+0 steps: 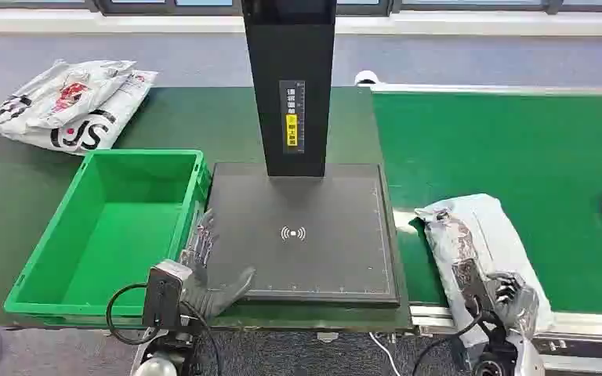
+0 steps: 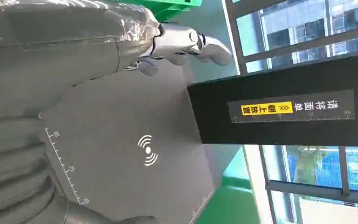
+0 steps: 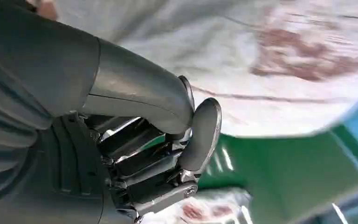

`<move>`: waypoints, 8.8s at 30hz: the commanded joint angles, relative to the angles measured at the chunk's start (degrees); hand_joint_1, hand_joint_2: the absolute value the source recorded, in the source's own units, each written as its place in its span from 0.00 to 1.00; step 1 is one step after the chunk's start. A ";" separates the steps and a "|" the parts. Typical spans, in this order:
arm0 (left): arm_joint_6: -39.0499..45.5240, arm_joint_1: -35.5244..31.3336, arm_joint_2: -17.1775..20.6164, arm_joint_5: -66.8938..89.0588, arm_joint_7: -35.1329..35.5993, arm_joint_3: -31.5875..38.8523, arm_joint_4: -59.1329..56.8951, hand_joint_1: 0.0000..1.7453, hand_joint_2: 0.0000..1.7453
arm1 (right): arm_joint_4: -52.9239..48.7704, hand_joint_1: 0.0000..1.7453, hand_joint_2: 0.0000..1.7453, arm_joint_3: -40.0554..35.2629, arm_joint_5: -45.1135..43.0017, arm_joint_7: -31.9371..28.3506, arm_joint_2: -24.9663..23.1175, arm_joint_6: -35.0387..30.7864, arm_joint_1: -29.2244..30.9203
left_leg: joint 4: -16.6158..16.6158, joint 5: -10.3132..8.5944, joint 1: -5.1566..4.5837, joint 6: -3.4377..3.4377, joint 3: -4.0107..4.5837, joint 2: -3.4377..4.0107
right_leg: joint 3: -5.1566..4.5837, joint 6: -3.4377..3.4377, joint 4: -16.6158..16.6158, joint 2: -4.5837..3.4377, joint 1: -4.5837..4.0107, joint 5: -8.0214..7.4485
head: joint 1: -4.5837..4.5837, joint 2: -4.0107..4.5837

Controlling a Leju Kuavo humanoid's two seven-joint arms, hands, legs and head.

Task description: Moved the parcel from conveyor to table for the left to box.

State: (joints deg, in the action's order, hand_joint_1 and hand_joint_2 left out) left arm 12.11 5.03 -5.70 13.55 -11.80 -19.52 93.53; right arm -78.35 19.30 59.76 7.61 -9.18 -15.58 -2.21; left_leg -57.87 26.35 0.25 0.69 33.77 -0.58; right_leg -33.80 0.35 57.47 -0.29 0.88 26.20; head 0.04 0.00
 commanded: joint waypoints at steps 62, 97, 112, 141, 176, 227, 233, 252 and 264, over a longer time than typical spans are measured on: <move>1.42 -2.71 0.99 -3.92 -1.32 0.79 -4.47 0.00 1.00 | 39.78 0.00 1.00 -7.71 17.11 15.30 7.06 -6.10 11.78 | 0.06 0.03 -0.01 -0.07 -0.24 -0.24 | 0.37 0.04 -0.16 0.17 0.02 0.05 | 0.00 0.00; 1.93 -1.53 0.41 -2.50 -1.34 1.11 -3.82 0.00 1.00 | -7.41 1.00 1.00 -16.88 9.20 2.85 4.76 -13.18 3.21 | -0.04 0.15 -0.08 -0.14 -0.21 0.04 | 0.31 0.10 -0.09 -0.07 0.08 0.09 | 0.00 0.00; 1.17 -5.15 0.48 -3.77 -4.08 -1.08 -8.36 0.00 1.00 | -19.49 1.00 1.00 -27.86 2.12 -8.49 7.83 -24.42 11.87 | 0.00 0.06 -0.09 -0.14 -0.21 -0.03 | 0.28 0.13 -0.13 -0.01 0.09 0.05 | 0.00 0.02; 4.30 -12.50 2.21 -8.61 -5.86 -0.09 -12.76 0.00 1.00 | 22.78 1.00 1.00 -53.35 -14.27 -9.26 0.71 -5.31 33.78 | 0.10 -0.06 0.02 -0.01 -0.32 0.04 | 0.40 0.01 -0.16 -0.11 -0.02 -0.04 | 0.00 0.02; 6.29 -5.74 2.13 -6.85 -4.89 4.84 -6.28 0.00 1.00 | 3.14 0.00 1.00 -45.93 -11.30 -3.46 7.63 -2.75 20.53 | 0.07 -0.02 0.00 -0.04 -0.21 -0.26 | 0.35 0.05 -0.18 0.18 0.01 0.05 | 0.02 0.00; -0.10 -31.89 -5.83 19.70 0.22 -17.64 -42.15 0.00 1.00 | -18.06 0.00 1.00 -27.50 -20.48 -20.15 3.98 -24.42 8.64 | 0.01 -0.18 -0.05 -0.11 -0.20 -0.21 | 0.31 0.16 -0.20 0.15 0.06 -0.21 | 0.00 0.00; 0.35 -32.59 -6.84 19.14 -0.20 -18.69 -44.47 0.00 1.00 | -17.77 0.00 1.00 -27.60 -20.02 -19.83 3.57 -24.42 9.11 | -0.04 -0.13 -0.06 -0.12 -0.15 -0.06 | 0.24 0.19 -0.15 -0.02 0.07 -0.22 | 0.00 0.02; -1.23 -36.79 -8.02 20.20 1.38 -22.46 -54.70 0.00 1.00 | -17.70 0.00 1.00 -27.80 -19.07 -18.99 2.72 -24.42 10.11 | 0.03 -0.16 -0.03 -0.11 -0.21 0.04 | 0.29 0.15 -0.24 -0.09 0.04 -0.27 | 0.00 0.02; 0.27 -41.63 -8.31 27.71 6.23 -25.52 -66.85 0.00 1.00 | -18.55 0.00 1.00 -28.24 -18.41 -17.81 2.15 -24.42 10.83 | 0.05 -0.19 -0.04 -0.10 -0.21 0.05 | 0.28 0.14 -0.25 -0.11 0.04 -0.30 | 0.00 0.00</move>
State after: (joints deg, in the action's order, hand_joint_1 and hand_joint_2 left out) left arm 10.86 -31.13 -14.60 36.90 -8.39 -39.45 39.58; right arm -99.19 -10.84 41.00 -11.04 -5.95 -40.15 6.29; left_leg -57.92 26.20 0.16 0.57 33.66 -0.65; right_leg -33.62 0.57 57.38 -0.36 0.99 25.99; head 0.04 0.00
